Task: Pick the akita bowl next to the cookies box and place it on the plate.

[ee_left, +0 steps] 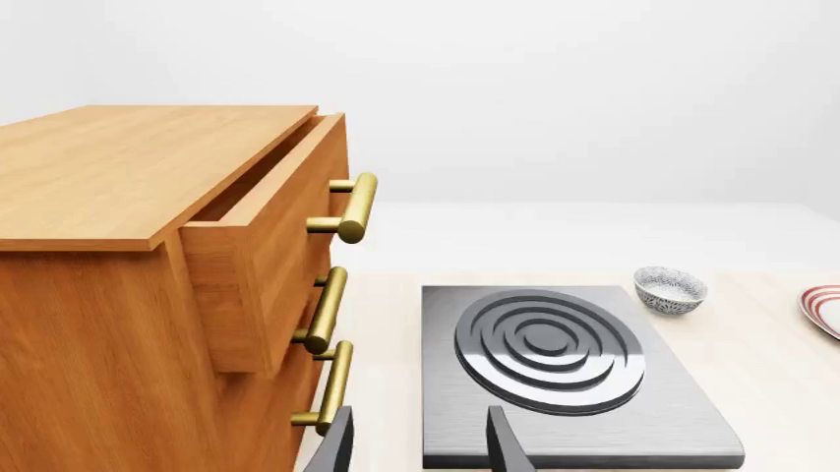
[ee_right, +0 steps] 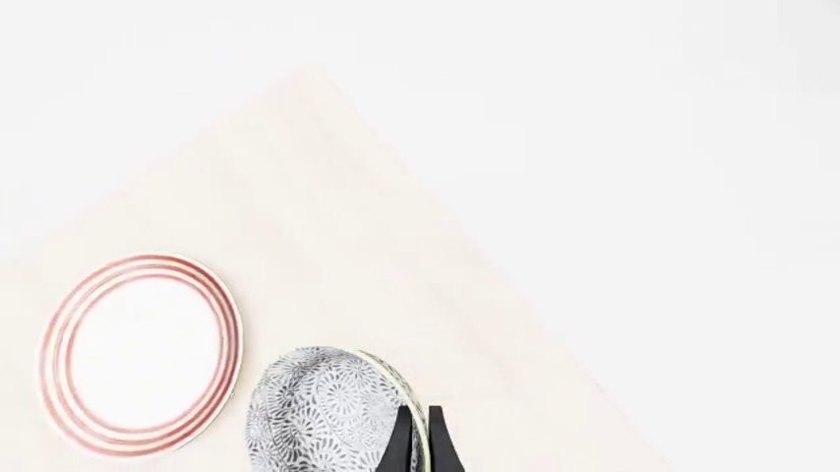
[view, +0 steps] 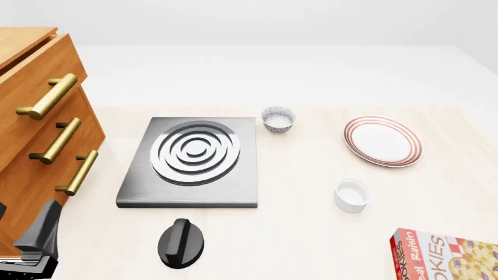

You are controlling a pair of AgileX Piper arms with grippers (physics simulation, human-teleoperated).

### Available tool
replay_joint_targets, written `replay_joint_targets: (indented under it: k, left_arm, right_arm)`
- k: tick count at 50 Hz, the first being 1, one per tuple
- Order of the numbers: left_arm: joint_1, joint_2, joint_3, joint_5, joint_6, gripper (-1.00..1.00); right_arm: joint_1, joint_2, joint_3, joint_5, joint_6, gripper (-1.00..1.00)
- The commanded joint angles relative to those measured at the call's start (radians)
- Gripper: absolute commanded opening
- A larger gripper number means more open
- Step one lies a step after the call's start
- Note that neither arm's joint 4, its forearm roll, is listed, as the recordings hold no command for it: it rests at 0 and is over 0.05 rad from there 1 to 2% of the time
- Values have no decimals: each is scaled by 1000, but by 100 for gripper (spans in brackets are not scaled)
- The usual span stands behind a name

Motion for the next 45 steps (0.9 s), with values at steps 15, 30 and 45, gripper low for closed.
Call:
replay_joint_targets:
  k: [15,30,45]
  left_arm:
    - [0,0,0,0,0,100]
    - [0,0,0,0,0,100]
    - [0,0,0,0,0,100]
  right_arm:
    - [143,-46,56,-21,200,-100]
    - [216,-30,124,-80,279,-100]
    - [316,-8,234,-192,339,-100]
